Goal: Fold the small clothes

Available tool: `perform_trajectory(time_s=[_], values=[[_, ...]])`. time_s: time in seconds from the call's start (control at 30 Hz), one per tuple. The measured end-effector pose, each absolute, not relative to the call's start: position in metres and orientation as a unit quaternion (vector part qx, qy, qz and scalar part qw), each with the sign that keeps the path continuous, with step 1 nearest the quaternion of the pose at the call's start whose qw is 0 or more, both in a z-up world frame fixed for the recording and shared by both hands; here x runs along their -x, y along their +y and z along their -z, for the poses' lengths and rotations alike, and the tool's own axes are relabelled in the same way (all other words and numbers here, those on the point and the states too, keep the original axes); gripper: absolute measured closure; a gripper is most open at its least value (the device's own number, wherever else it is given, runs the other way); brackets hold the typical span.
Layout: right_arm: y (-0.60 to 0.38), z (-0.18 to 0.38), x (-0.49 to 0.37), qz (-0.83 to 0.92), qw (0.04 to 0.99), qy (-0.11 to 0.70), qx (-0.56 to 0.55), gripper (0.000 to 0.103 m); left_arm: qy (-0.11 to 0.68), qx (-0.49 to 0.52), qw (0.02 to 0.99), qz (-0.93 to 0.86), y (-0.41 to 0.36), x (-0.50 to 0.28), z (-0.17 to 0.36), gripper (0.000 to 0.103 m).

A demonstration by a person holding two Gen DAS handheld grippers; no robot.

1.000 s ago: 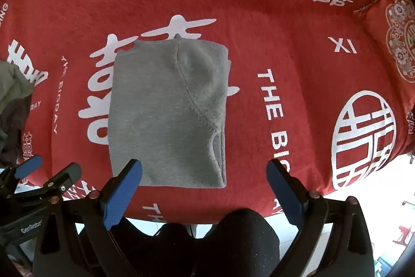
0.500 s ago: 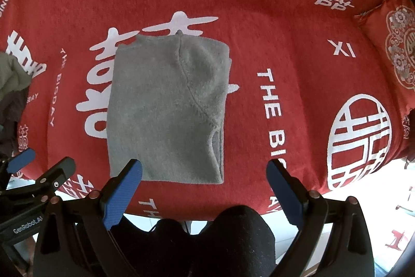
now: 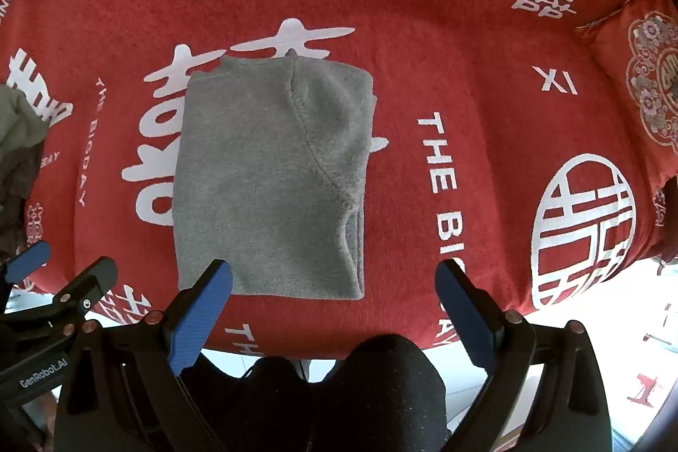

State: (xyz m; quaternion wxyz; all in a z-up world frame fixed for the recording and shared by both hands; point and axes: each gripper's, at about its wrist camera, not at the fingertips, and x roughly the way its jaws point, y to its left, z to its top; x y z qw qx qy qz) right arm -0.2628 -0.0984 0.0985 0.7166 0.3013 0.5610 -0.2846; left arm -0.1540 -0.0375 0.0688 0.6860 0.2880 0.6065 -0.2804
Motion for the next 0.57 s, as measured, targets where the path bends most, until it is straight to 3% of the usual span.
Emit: perform_trajectory(time_s=[0.57], values=[[-0.0957,-0.0959,0.2626,0.287,0.714,0.565,-0.297,0.006,0.598,-0.28,0.695,0.285,-0.0359,0.1528,-0.0699,0.0]])
